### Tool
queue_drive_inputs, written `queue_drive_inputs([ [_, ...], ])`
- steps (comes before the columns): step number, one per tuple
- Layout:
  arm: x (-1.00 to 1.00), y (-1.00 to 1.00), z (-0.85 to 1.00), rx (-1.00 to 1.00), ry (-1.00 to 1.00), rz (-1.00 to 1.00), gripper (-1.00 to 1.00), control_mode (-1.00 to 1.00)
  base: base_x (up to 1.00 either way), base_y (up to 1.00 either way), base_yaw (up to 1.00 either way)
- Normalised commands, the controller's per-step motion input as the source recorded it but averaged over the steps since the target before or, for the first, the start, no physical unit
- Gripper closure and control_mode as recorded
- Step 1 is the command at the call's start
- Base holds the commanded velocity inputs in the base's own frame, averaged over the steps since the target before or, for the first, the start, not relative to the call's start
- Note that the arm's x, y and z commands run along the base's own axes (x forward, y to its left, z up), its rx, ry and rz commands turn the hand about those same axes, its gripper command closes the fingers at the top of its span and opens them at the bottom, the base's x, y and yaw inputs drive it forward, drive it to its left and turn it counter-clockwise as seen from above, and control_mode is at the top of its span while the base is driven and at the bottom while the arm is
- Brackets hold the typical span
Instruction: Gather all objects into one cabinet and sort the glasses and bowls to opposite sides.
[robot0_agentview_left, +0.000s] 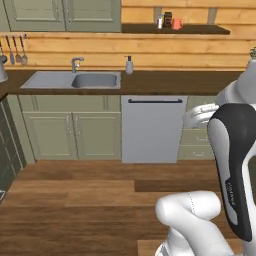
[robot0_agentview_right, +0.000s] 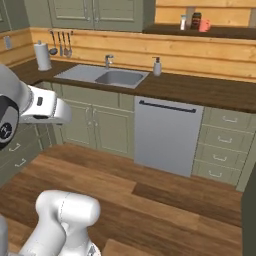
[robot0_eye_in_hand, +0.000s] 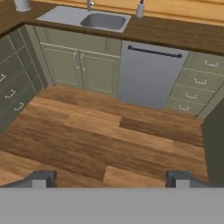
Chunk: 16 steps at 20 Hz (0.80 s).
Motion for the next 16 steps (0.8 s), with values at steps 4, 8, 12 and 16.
queue_drive_inputs([
  [4, 0.0, 0.0, 0.0, 0.0, 0.0, 0.0, -1.0, 1.0, 0.06, -0.73, -0.04],
  [8, 0.0, 0.0, 0.0, 0.0, 0.0, 0.0, -1.0, 1.0, 0.0, -0.58, -0.1],
  [12, 0.0, 0.0, 0.0, 0.0, 0.0, 0.0, -1.0, 1.0, 0.05, -0.42, -0.12],
  [16, 0.0, 0.0, 0.0, 0.0, 0.0, 0.0, -1.0, 1.0, 0.67, -0.54, -0.12],
])
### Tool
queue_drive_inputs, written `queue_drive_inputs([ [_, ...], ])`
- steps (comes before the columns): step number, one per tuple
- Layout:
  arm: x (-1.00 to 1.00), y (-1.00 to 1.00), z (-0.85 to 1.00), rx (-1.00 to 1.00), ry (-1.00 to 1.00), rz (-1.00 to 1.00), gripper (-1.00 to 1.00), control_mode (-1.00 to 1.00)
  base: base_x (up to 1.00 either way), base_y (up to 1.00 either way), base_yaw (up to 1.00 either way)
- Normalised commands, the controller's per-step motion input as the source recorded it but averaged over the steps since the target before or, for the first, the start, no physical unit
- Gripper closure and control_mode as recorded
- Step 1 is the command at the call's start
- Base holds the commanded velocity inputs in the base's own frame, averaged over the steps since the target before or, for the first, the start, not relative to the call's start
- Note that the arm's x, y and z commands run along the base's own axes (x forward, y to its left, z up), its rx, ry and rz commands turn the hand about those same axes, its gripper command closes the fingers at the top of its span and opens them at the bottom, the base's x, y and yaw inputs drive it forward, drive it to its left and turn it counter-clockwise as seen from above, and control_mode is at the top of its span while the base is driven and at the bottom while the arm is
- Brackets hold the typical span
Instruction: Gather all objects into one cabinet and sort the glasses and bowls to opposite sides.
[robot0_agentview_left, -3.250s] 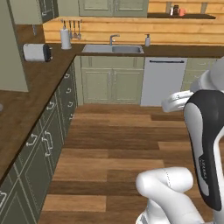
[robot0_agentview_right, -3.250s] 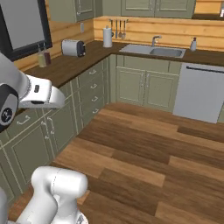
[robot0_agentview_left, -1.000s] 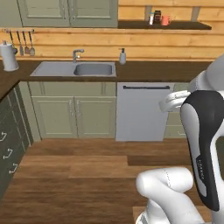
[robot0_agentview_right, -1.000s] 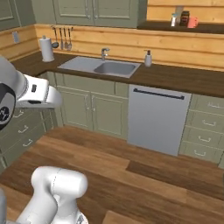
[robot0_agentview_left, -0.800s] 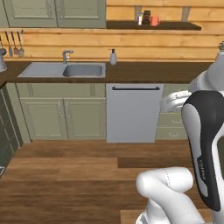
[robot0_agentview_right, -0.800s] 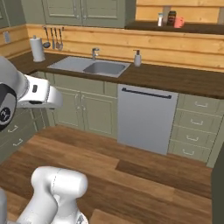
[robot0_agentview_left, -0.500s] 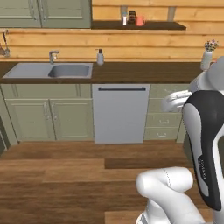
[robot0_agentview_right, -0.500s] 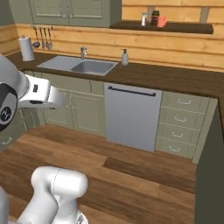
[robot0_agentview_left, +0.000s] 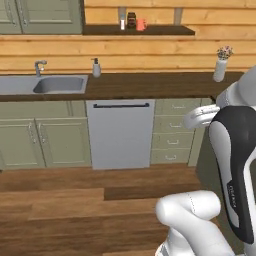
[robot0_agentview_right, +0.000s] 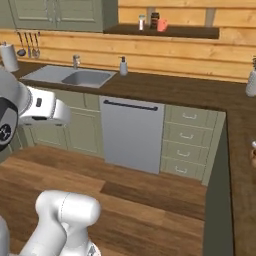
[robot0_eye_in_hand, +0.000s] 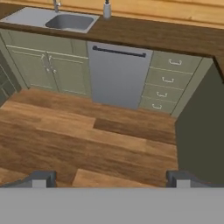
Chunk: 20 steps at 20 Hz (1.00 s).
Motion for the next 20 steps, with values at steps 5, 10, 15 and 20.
queue_drive_inputs([
  [5, 0.0, 0.0, 0.0, 0.0, 0.0, 0.0, -1.0, 1.0, 0.75, -0.52, -0.15],
  [10, 0.0, 0.0, 0.0, 0.0, 0.0, 0.0, -1.0, 1.0, 0.86, -0.35, -0.12],
  [15, 0.0, 0.0, 0.0, 0.0, 0.0, 0.0, -1.0, 1.0, 0.87, -0.05, -0.12],
  [20, 0.0, 0.0, 0.0, 0.0, 0.0, 0.0, -1.0, 1.0, 0.88, -0.1, -0.08],
])
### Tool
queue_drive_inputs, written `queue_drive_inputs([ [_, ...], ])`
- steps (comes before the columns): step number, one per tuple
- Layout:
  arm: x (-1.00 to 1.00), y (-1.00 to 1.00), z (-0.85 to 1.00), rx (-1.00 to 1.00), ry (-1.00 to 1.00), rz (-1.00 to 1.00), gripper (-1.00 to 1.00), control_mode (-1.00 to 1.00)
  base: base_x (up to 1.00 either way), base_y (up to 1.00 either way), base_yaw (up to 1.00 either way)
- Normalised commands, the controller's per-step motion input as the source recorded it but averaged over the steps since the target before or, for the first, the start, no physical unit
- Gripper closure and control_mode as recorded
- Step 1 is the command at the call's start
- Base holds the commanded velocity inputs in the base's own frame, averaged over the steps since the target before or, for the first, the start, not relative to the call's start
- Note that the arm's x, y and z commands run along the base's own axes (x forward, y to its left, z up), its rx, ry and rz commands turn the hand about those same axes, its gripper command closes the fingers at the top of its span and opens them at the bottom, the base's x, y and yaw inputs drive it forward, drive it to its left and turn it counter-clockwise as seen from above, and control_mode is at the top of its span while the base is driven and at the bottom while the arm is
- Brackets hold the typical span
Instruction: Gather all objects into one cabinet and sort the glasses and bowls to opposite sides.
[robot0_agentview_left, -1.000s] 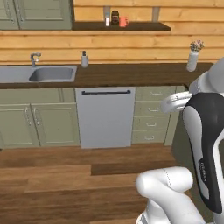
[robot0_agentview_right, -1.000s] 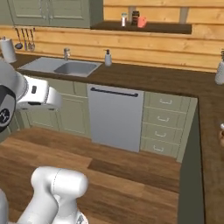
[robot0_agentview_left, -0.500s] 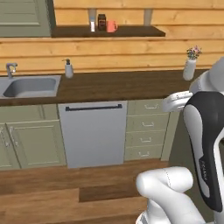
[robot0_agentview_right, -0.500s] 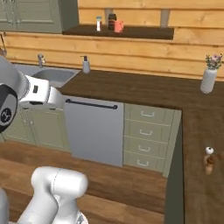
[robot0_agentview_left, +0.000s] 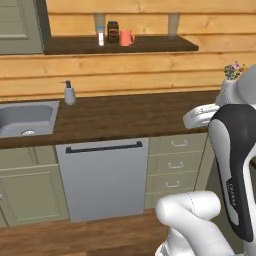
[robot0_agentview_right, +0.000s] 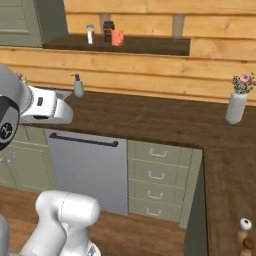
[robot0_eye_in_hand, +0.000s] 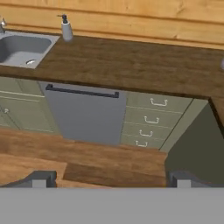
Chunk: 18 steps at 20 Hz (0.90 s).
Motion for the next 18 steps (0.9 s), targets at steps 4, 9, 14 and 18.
queue_drive_inputs([
  [4, 0.0, 0.0, 0.0, 0.0, 0.0, 0.0, -1.0, 1.0, 0.75, -0.11, -0.1],
  [9, 0.0, 0.0, 0.0, 0.0, 0.0, 0.0, -1.0, 1.0, 0.67, -0.02, -0.09],
  [14, 0.0, 0.0, 0.0, 0.0, 0.0, 0.0, -1.0, 1.0, 0.65, -0.04, -0.06],
  [18, 0.0, 0.0, 0.0, 0.0, 0.0, 0.0, -1.0, 1.0, 0.66, -0.04, -0.02],
])
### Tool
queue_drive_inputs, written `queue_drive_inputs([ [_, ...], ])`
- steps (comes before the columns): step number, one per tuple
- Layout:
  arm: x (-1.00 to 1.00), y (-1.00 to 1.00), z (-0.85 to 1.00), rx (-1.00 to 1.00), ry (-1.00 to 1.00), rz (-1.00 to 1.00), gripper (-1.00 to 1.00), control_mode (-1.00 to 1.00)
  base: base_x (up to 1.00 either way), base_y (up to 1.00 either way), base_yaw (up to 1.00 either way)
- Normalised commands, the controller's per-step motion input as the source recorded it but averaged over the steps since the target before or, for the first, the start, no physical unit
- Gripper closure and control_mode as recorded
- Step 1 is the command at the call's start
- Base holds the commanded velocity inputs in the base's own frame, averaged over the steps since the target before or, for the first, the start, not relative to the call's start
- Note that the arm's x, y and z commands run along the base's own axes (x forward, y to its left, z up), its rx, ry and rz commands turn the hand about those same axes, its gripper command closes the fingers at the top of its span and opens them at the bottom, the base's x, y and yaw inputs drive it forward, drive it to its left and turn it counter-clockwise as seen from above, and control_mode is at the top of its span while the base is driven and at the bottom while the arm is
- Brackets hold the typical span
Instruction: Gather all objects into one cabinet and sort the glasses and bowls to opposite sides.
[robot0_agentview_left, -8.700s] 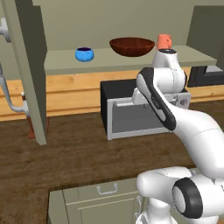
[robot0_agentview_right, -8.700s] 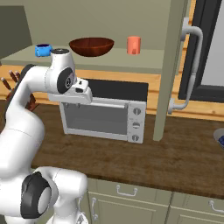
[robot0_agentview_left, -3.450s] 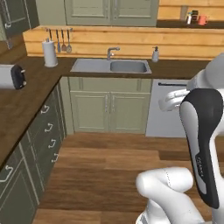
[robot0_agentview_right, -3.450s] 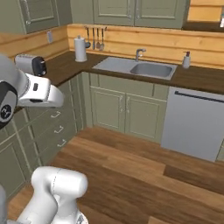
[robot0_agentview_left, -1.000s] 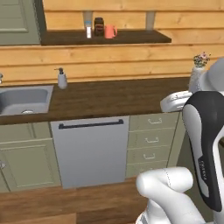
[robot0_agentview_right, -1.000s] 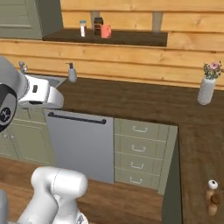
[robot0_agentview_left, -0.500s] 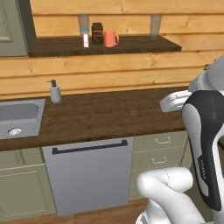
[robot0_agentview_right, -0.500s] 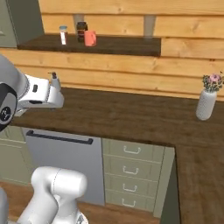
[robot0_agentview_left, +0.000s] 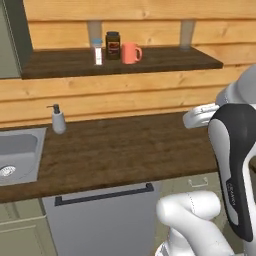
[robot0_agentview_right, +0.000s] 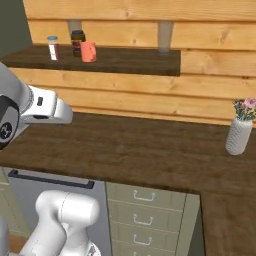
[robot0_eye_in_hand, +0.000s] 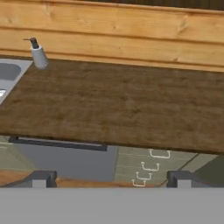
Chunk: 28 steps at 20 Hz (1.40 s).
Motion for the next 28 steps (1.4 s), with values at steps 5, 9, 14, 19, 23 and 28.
queue_drive_inputs([
  [5, 0.0, 0.0, 0.0, 0.0, 0.0, 0.0, -1.0, 1.0, 0.74, -0.07, 0.0],
  [9, 0.0, 0.0, 0.0, 0.0, 0.0, 0.0, -1.0, 1.0, 0.79, -0.06, 0.0],
  [14, 0.0, 0.0, 0.0, 0.0, 0.0, 0.0, -1.0, 1.0, 0.53, -0.04, 0.06],
  [19, 0.08, -0.07, 0.0, 0.05, -0.09, 0.26, -1.0, -1.0, 0.0, 0.0, 0.0],
  [23, 0.44, 0.0, 0.13, 0.01, -0.22, 0.07, -1.0, -1.0, 0.0, 0.0, 0.0],
  [28, 0.64, 0.08, 0.25, 0.0, -0.08, 0.0, -1.0, -1.0, 0.0, 0.0, 0.0],
])
